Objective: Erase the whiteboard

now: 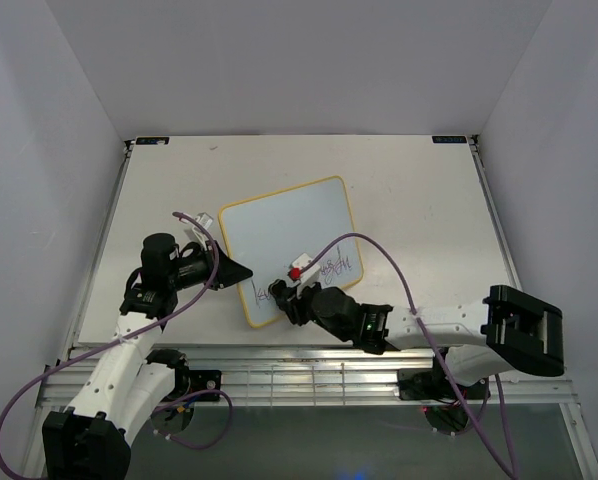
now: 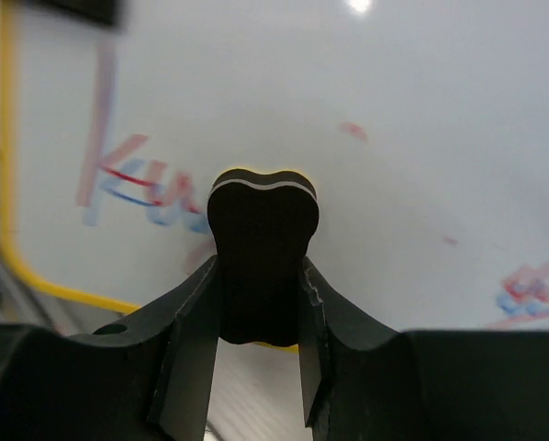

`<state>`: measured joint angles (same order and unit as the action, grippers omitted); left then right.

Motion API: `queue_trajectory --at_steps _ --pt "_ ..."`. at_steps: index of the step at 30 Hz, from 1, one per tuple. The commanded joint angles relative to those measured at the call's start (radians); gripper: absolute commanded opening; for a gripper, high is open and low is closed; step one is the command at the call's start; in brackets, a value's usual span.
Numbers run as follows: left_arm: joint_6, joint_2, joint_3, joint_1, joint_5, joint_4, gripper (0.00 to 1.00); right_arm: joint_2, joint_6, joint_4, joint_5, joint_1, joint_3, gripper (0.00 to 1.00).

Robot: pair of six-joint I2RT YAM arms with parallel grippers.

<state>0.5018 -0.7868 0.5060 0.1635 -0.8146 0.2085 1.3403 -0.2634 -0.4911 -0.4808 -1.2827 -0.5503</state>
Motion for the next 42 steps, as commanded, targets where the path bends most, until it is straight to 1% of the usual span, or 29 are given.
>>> queue_trajectory --at_steps 1,3,7,10,11,12,14,18,21,24,26,31,35,40,42 --pt "0.015 0.003 0.039 0.03 -0.12 -0.017 0.0 0.094 0.024 -0.161 0.137 -0.124 -0.154 0.08" --pt "0.015 0.0 0.04 0.03 -0.124 -0.018 0.0 0.149 0.03 -0.144 0.136 -0.148 -0.23 0.08" --pt "0.015 -0.005 0.039 0.031 -0.13 -0.018 0.0 0.213 0.027 -0.103 0.116 -0.156 -0.315 0.08" --pt "0.023 -0.006 0.031 0.031 -0.141 -0.026 0.0 0.23 0.007 -0.034 0.016 -0.147 -0.344 0.08" --pt "0.021 -0.005 0.031 0.031 -0.141 -0.024 0.0 0.23 -0.011 -0.002 -0.051 -0.141 -0.349 0.08" --pt "0.021 -0.005 0.031 0.031 -0.14 -0.026 0.0 0.223 -0.028 0.056 -0.077 -0.123 -0.344 0.08" --pt "0.02 -0.005 0.031 0.031 -0.144 -0.026 0.0 0.208 -0.062 0.098 -0.122 -0.103 -0.317 0.08" --pt "0.018 -0.011 0.031 0.031 -0.153 -0.027 0.0 0.166 -0.094 0.247 -0.18 -0.038 -0.27 0.08" --pt "0.018 -0.009 0.029 0.031 -0.161 -0.031 0.0 0.143 -0.105 0.308 -0.22 0.012 -0.231 0.08" --pt "0.018 -0.008 0.026 0.031 -0.166 -0.032 0.0 0.117 -0.106 0.358 -0.231 0.064 -0.195 0.08" --pt "0.018 -0.005 0.028 0.031 -0.166 -0.035 0.0 0.108 -0.1 0.385 -0.232 0.077 -0.195 0.08" --pt "0.018 -0.009 0.026 0.031 -0.172 -0.038 0.0 0.137 -0.073 0.45 -0.236 0.079 -0.269 0.08" --pt "0.018 -0.008 0.023 0.033 -0.179 -0.041 0.0 0.148 -0.048 0.402 -0.134 0.074 -0.295 0.08" --pt "0.018 -0.009 0.023 0.033 -0.185 -0.044 0.0 0.129 -0.037 0.364 -0.12 0.086 -0.296 0.08" --pt "0.018 -0.011 0.022 0.031 -0.196 -0.052 0.0 0.106 -0.028 0.359 -0.099 0.121 -0.296 0.08"
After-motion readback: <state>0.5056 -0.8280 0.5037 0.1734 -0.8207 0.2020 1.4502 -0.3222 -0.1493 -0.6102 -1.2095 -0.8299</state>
